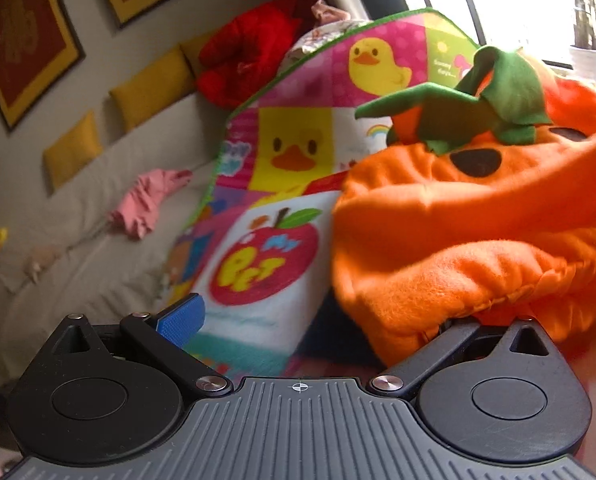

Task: Fold clothes

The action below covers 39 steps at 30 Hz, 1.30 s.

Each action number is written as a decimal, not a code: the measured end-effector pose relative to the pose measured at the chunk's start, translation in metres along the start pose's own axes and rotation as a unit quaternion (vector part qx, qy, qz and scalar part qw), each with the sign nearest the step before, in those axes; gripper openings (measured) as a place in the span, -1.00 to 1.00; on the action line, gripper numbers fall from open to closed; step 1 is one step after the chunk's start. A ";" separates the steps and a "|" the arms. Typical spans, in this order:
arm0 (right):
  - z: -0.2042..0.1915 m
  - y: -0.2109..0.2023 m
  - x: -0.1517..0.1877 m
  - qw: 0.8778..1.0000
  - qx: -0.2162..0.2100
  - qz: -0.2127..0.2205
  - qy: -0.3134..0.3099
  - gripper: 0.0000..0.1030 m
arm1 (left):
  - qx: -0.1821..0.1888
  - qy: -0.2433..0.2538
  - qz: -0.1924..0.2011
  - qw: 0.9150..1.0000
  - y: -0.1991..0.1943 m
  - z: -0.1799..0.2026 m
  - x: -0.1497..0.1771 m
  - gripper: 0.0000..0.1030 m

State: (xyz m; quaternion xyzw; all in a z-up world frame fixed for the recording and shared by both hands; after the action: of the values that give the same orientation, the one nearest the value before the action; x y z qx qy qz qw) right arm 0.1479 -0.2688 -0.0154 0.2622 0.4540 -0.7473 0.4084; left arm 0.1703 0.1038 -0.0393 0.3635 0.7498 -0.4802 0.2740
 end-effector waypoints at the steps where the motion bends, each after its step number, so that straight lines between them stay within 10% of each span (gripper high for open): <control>1: 0.004 -0.015 0.004 1.000 -0.011 0.002 0.007 1.00 | 0.008 0.000 0.006 1.000 -0.015 -0.004 0.002 1.00; 11: -0.025 -0.086 0.056 0.990 -0.141 -0.020 -0.019 1.00 | 0.121 0.007 -0.009 0.993 -0.106 0.025 0.043 1.00; 17: 0.007 -0.158 0.026 0.963 -0.262 0.066 -0.004 1.00 | 0.280 -0.062 -0.022 0.958 -0.137 0.019 0.033 1.00; 22: 0.053 -0.155 -0.038 0.933 -0.307 0.131 0.137 1.00 | 0.332 -0.118 0.037 0.935 -0.148 0.006 -0.015 1.00; 25: 0.038 -0.087 -0.063 0.886 -0.401 0.038 0.229 1.00 | 0.353 -0.144 0.039 0.924 -0.122 0.023 -0.041 1.00; 28: -0.008 -0.032 -0.078 0.887 -0.423 -0.004 0.185 1.00 | 0.376 -0.150 -0.004 0.914 -0.079 0.050 -0.047 1.00; 35: -0.111 0.056 -0.132 0.812 -0.556 -0.120 0.133 1.00 | 0.422 -0.118 -0.096 0.894 -0.007 0.095 -0.020 1.00; 37: -0.127 0.095 -0.152 0.836 -0.521 -0.111 0.136 1.00 | 0.422 -0.119 -0.110 0.892 0.005 0.097 -0.017 1.00; 39: -0.111 0.131 -0.171 0.913 -0.386 -0.037 0.126 1.00 | 0.416 -0.121 -0.119 0.893 0.014 0.095 -0.014 1.00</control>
State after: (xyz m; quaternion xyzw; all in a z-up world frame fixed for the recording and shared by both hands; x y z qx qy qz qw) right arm 0.3516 -0.1390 0.0041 0.1596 0.7640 -0.4891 0.3894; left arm 0.1959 0.0161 -0.0727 0.2913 0.4802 -0.8176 0.1268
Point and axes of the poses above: each gripper's, at about its wrist camera, not at the fingertips, and y roughly the way its jaws point, z to its right, x to its underside, the point moved 7 cm from there along y, roughly the way its jaws point, and after that the axes turned 2 degrees about x, right-handed, at the moved point
